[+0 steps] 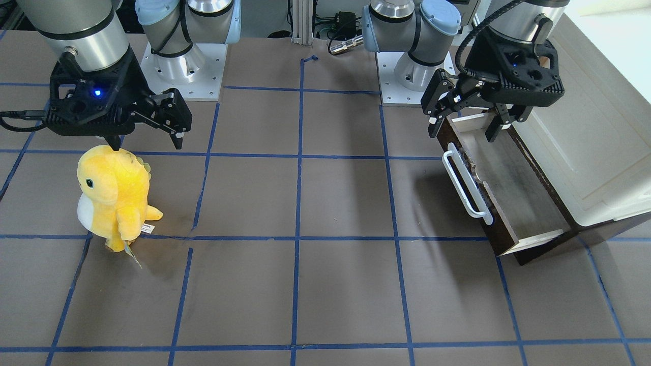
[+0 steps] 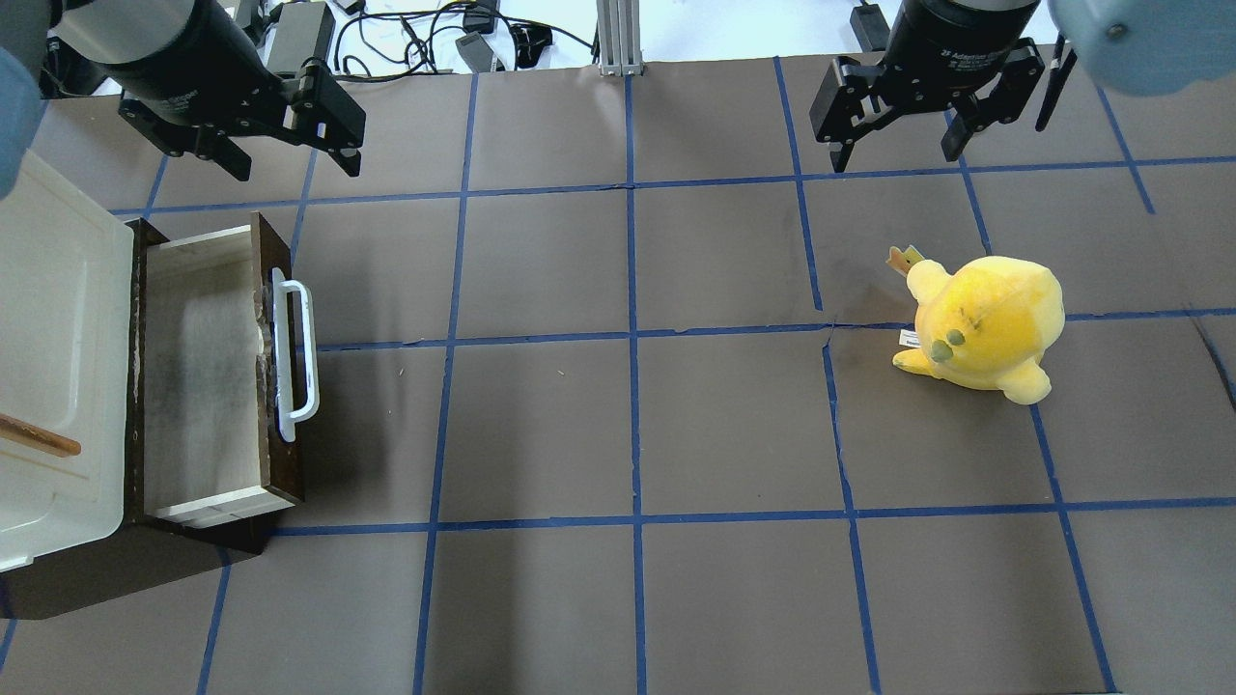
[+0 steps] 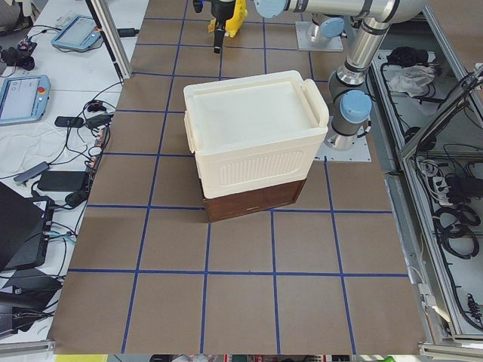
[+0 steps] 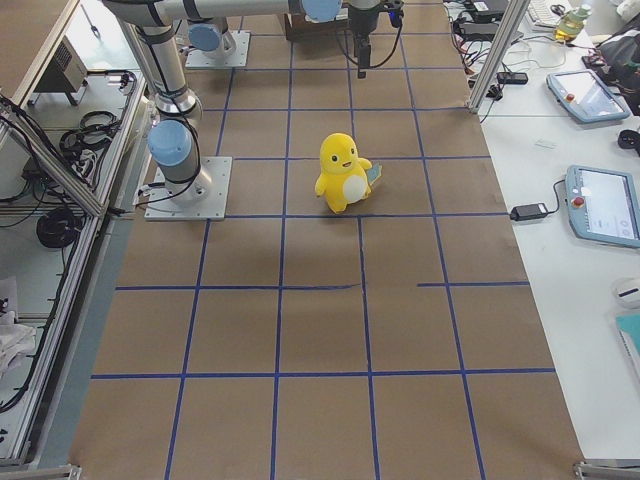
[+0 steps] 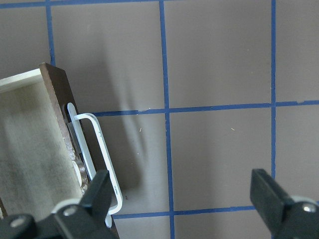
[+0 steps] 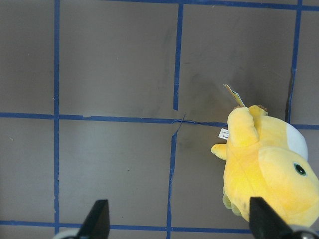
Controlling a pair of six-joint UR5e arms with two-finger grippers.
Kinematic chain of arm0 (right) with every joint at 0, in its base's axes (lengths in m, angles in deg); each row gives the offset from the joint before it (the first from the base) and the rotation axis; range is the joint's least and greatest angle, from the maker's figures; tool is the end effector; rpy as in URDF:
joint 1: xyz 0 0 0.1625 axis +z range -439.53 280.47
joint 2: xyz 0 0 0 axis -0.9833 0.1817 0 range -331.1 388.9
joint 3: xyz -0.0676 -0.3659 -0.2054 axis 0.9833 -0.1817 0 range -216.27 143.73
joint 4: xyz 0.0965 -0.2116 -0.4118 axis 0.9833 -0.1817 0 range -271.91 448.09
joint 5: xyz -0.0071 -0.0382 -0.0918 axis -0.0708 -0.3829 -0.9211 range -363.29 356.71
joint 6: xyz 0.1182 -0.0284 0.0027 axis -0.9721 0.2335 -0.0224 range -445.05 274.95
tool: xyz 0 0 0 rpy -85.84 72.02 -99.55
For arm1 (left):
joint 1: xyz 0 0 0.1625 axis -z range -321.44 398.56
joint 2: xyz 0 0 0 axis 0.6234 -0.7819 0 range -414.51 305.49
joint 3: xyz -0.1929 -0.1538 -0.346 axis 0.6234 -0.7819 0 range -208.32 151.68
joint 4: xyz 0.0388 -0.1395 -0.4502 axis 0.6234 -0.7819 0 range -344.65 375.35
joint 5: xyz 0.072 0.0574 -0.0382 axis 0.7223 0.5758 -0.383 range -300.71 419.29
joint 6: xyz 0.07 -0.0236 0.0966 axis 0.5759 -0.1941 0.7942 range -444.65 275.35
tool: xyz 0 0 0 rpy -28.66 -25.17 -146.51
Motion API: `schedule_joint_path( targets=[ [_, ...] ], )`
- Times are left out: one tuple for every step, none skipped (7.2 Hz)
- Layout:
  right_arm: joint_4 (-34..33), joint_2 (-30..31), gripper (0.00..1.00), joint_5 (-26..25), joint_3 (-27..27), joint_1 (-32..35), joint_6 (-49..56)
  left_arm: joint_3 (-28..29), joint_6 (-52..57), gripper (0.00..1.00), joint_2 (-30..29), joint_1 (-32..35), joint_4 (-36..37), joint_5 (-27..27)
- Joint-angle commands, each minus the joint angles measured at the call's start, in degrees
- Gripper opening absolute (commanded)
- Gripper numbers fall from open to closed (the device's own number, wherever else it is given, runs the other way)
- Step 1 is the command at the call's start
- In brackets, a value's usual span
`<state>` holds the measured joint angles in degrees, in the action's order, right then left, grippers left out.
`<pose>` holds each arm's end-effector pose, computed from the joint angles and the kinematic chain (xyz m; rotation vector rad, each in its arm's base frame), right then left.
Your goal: Pull drawer sideways
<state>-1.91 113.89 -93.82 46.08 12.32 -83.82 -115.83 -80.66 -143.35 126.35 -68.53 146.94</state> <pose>0.1514 -0.5910 0.4900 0.0839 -3.1308 0.0721 -0.1164 -0.5680 0.5134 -0.0538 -3.0981 0.2679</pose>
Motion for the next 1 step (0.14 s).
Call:
schedule_joint_path(
  targets=[
    [0.0,0.0,1.0,0.0,0.0,0.0,0.0,-1.4,-0.1,1.0,0.6,0.2,0.3,0.0]
  ],
)
